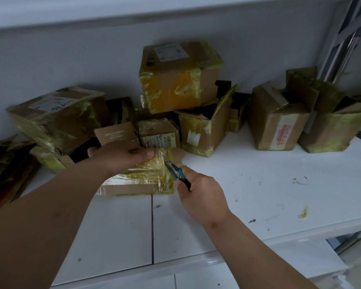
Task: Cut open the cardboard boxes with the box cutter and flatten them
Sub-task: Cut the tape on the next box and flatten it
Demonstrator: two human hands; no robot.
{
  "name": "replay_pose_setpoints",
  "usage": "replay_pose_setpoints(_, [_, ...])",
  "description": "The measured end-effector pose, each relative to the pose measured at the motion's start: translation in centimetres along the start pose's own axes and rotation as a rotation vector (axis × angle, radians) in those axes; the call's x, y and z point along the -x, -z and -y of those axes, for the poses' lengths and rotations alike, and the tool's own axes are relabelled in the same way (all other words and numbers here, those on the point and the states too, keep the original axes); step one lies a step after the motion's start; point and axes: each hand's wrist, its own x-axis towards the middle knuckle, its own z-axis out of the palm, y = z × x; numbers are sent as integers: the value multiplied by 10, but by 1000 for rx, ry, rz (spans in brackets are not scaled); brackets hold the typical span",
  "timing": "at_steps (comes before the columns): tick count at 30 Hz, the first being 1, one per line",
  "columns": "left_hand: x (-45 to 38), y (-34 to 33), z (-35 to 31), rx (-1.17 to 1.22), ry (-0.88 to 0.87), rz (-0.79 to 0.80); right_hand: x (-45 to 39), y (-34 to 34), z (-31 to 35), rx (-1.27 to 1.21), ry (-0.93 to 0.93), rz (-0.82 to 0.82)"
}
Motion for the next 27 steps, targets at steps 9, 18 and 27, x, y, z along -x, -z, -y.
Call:
replay_pose_setpoints(9, [3, 3, -8, -38, 20, -10, 28, -8, -12, 122, 0, 68])
replay_pose_setpoints(18, [0, 7, -5, -47, -4, 16, 35, 5, -14, 163, -82, 146])
replay_pose_setpoints(27, [13, 29, 5, 86, -133, 67, 11, 0, 11, -119, -101, 15])
